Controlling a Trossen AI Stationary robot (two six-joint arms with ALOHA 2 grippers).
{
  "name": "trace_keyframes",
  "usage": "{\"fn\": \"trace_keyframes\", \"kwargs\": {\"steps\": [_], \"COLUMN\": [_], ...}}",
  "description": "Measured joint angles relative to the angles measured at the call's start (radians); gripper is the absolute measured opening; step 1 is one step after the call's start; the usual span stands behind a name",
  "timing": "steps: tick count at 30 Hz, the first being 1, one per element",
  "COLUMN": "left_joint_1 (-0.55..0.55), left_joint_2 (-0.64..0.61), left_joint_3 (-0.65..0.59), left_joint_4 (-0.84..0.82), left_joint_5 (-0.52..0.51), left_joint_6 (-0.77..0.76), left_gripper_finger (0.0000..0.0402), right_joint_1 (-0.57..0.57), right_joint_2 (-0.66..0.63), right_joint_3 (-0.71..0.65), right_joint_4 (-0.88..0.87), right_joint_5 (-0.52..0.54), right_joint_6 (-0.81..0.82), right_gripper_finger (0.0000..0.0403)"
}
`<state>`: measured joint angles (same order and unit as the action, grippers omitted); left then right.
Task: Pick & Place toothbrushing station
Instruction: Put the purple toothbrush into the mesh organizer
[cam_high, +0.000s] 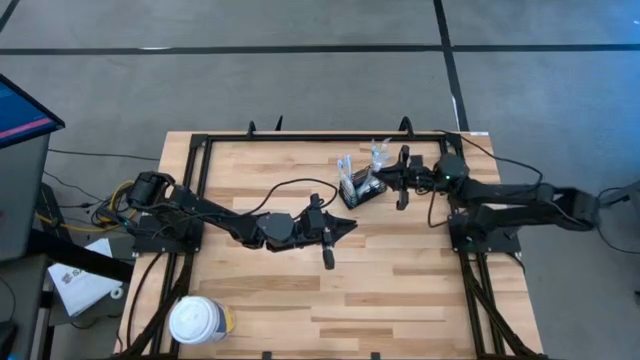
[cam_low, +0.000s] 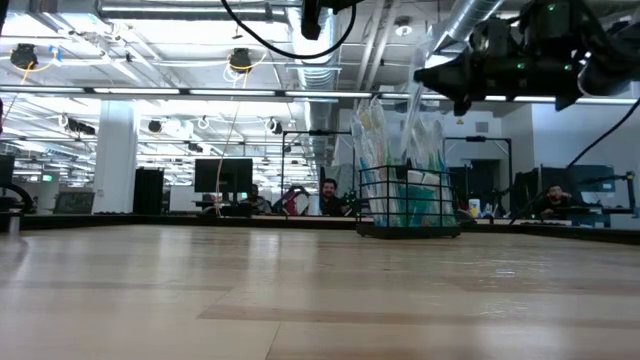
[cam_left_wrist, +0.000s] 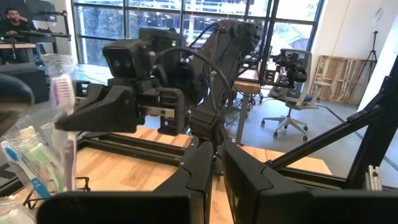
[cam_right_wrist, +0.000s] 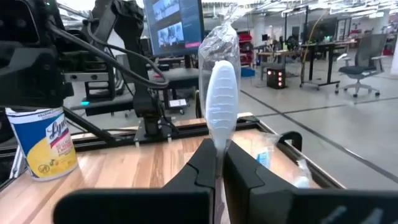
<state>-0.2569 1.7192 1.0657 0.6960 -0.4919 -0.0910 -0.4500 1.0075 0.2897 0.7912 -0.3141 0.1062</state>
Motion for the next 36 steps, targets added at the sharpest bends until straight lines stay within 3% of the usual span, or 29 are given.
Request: {"fn": "trace_keyframes", "kwargs": {"steps": [16,36], "left_joint_1": [0.0,0.0], "left_joint_2": [0.001,0.001], "left_joint_3": [0.0,0.0], "left_joint_4": [0.0,0.0], "left_joint_5": [0.0,0.0], "left_joint_6": [0.0,0.0], "left_gripper_finger": [0.003,0.003], "right_joint_1": [-0.003,-0.004], "right_joint_2": [0.193,0.382], "right_joint_3": [0.0,0.0], "right_joint_4": [0.179,0.272], "right_joint_5": [0.0,0.0], "right_joint_6": [0.0,-0.008], "right_gripper_finger": [0.0001,0.0002]}}
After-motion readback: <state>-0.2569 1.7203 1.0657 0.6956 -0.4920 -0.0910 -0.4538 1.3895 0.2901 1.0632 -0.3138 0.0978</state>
